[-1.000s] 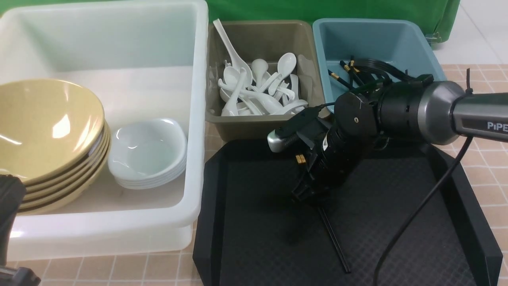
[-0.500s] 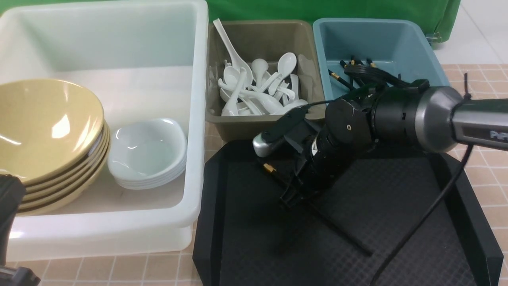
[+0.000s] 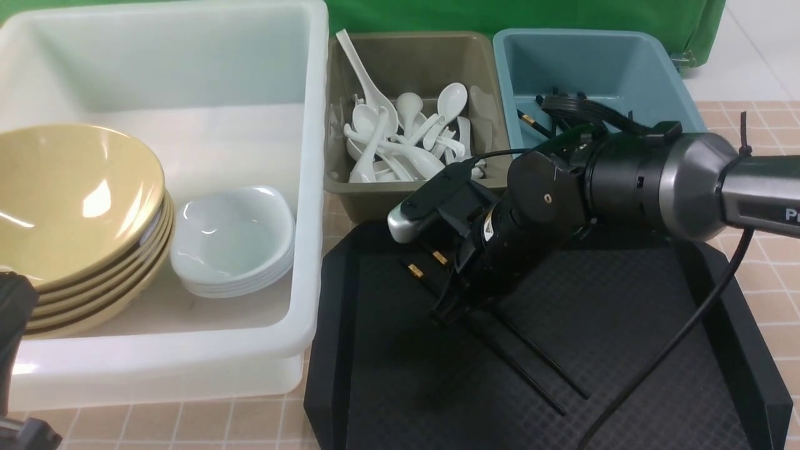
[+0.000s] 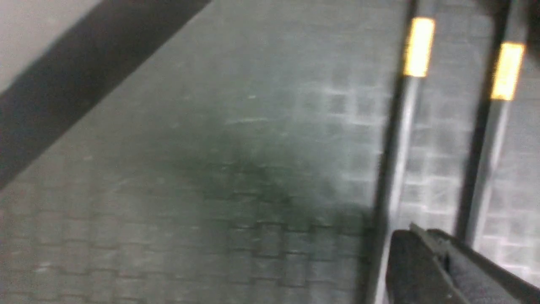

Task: On brown table put chopsticks spoon bowls plates into blue grey white boxes.

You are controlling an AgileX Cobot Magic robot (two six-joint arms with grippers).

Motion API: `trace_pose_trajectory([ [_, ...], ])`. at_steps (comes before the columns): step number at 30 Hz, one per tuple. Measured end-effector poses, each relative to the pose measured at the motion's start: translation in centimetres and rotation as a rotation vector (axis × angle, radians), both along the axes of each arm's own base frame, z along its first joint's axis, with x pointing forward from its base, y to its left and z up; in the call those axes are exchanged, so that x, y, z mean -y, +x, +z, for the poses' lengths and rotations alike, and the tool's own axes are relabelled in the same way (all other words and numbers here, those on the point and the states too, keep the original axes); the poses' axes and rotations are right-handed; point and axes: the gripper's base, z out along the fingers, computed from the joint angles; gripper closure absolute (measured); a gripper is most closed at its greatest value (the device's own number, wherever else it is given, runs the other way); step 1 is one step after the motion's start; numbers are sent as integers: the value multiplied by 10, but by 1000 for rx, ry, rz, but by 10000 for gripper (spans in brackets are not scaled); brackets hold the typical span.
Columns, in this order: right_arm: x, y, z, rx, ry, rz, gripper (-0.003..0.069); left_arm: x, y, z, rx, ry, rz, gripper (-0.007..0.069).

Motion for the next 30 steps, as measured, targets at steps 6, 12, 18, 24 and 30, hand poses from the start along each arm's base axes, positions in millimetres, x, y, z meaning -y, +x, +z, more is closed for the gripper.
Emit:
trace_pose_trajectory([
  [6, -3, 3, -17, -71, 38, -30, 473, 0, 0, 0, 0, 0, 0, 619],
  [12, -9, 10, -25, -50, 75, -42, 435, 0, 0, 0, -1, 0, 0, 619],
  [18, -8, 0, -6, -42, 68, 9, 592, 0, 0, 0, -2, 0, 0, 619],
  [24, 10, -11, 91, 265, 185, 40, 592, 0, 0, 0, -2, 0, 0, 619],
  [30, 47, 15, 162, 777, 368, -57, 592, 0, 0, 0, -2, 0, 0, 619],
])
